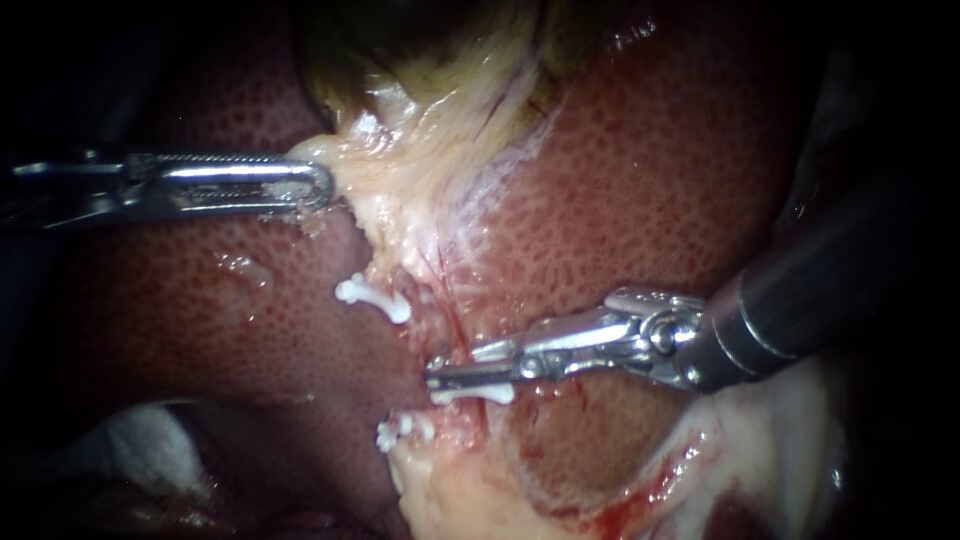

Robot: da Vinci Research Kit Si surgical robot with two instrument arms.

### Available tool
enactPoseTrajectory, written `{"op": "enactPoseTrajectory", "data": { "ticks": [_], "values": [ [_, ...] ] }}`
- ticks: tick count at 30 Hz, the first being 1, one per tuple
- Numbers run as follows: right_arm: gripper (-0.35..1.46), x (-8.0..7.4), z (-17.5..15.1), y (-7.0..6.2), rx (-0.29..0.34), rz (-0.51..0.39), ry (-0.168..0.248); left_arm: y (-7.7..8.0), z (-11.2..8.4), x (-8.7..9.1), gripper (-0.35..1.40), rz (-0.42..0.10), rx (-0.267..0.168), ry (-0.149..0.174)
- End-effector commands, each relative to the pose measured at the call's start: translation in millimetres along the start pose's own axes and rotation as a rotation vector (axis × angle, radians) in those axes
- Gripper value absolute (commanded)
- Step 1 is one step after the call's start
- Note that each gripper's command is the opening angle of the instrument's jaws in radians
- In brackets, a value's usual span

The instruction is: Going back second clip right tube

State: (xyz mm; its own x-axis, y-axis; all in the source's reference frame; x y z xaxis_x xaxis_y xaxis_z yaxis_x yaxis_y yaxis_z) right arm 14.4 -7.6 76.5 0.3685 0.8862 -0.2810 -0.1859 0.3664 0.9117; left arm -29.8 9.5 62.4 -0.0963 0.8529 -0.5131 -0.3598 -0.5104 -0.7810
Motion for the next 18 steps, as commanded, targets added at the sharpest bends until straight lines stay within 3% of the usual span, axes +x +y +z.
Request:
{"op": "enactPoseTrajectory", "data": {
  "ticks": [1, 8, 10, 11, 13, 15, 18],
  "values": [
    [-0.35, -0.1, 0.1, 0.0, 0.004, 0.0, -0.001, 0.0, 0.0, 0.0, -0.35, 0.0, 0.001, 0.0],
    [-0.35, -0.1, 0.1, -0.1, 0.024, -0.001, -0.016, 0.0, -0.1, 0.0, -0.35, 0.0, 0.0, 0.0],
    [-0.35, -0.2, 0.2, -0.3, 0.048, -0.002, 0.002, 0.0, 0.0, 0.0, -0.35, 0.0, 0.001, 0.0],
    [-0.26, -0.3, 0.3, -0.4, 0.061, -0.004, 0.018, 0.0, -0.1, 0.1, -0.35, 0.0, 0.0, 0.0],
    [0.15, -0.1, 0.7, -0.5, 0.088, -0.094, 0.047, 0.0, 0.0, 0.0, -0.35, 0.0, 0.001, 0.0],
    [0.38, 0.2, 1.1, -0.4, 0.098, -0.146, 0.065, 0.0, -0.1, 0.1, -0.35, 0.0, 0.0, 0.0],
    [0.46, 0.8, 1.9, -0.1, 0.093, -0.215, 0.071, 0.1, 0.0, 0.1, -0.35, 0.0, 0.001, 0.0]
  ]
}}
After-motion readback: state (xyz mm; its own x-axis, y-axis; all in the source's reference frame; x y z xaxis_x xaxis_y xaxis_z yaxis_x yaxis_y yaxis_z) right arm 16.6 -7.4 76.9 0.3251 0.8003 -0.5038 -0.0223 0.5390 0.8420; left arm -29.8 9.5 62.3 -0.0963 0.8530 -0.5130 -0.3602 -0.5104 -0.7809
